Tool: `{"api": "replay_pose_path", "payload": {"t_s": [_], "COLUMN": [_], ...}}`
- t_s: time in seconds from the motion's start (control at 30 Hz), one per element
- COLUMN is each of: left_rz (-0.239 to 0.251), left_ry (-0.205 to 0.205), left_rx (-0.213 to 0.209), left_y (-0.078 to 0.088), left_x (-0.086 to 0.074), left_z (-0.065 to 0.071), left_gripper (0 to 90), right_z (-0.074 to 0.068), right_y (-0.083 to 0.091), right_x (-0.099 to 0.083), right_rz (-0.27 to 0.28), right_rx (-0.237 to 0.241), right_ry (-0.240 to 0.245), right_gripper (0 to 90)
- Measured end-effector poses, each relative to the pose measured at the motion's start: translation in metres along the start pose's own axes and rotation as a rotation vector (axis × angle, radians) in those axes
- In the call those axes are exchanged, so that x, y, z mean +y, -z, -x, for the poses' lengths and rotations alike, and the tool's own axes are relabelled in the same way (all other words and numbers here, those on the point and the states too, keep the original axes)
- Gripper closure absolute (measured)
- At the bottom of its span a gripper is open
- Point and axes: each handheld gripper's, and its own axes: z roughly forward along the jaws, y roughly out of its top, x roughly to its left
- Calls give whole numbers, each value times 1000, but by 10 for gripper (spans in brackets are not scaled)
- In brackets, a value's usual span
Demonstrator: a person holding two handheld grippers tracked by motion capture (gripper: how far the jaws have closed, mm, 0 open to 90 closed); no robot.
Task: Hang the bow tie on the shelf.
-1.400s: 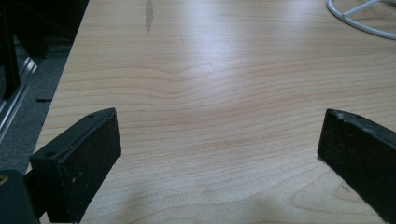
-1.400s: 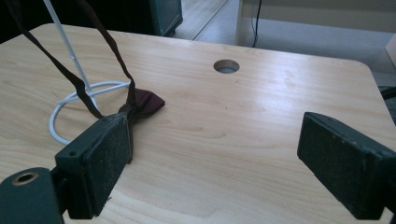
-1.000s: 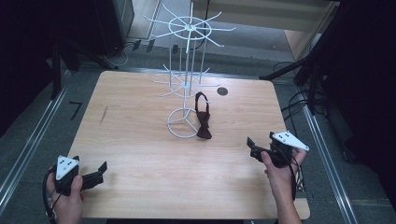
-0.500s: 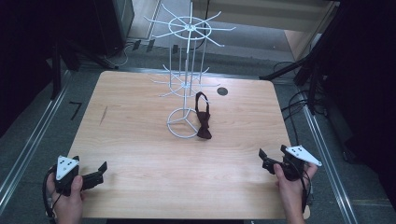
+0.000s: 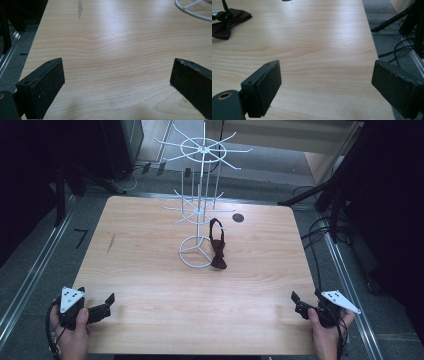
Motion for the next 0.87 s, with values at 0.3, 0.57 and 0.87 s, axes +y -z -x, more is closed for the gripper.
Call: {"api": "replay_pose_path", "payload": {"t_s": [0.3,0.57,0.87], "left_rz": [1,2,1], "left_ry": [-1,0,0], "left_rx": [1,4,3], "left_y": [0,0,0], "left_x": [0,0,0], "left_z": [0,0,0], "left_gripper": [1,1,1], "right_z": [24,39,42], "right_y": [18,33,38], "right_x": [-20,-35,-40], "right_rz": [-8,-4,16], "right_rx": [-43,-45,-55], "right_ry": [-36,-55,-90], "right_gripper": [86,0,0]}}
